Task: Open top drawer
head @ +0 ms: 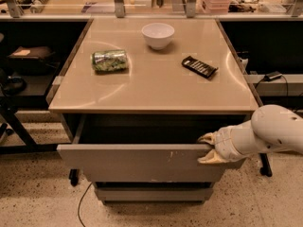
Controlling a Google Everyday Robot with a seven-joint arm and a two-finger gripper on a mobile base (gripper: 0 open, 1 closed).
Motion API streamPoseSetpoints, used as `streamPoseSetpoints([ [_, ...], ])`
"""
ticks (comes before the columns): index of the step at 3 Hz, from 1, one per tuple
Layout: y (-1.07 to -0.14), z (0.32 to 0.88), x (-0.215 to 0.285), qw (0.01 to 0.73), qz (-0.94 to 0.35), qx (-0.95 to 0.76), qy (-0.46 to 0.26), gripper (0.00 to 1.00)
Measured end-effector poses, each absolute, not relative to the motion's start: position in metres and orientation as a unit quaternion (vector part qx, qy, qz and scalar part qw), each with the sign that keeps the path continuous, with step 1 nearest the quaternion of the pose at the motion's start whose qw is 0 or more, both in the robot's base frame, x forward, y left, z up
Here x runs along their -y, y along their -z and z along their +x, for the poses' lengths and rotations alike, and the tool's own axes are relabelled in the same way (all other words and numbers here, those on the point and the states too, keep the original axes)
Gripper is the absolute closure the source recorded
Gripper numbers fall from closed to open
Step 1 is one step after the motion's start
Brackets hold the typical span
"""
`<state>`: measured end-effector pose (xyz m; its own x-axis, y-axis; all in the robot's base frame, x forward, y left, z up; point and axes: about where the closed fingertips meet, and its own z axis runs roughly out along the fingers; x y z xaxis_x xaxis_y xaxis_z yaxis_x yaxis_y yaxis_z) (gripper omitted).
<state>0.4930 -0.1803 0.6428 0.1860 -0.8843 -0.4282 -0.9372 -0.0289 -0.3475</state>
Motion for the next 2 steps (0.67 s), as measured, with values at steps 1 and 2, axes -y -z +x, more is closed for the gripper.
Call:
streamPoseSetpoints([
  [1,-0.6428,0.493,0.1803,0.284,-0.716,-0.636,-0.047,0.63],
  [2,-0.6395,0.4899,0.1796,0.283,-0.714,-0.637,-0.066,0.4],
])
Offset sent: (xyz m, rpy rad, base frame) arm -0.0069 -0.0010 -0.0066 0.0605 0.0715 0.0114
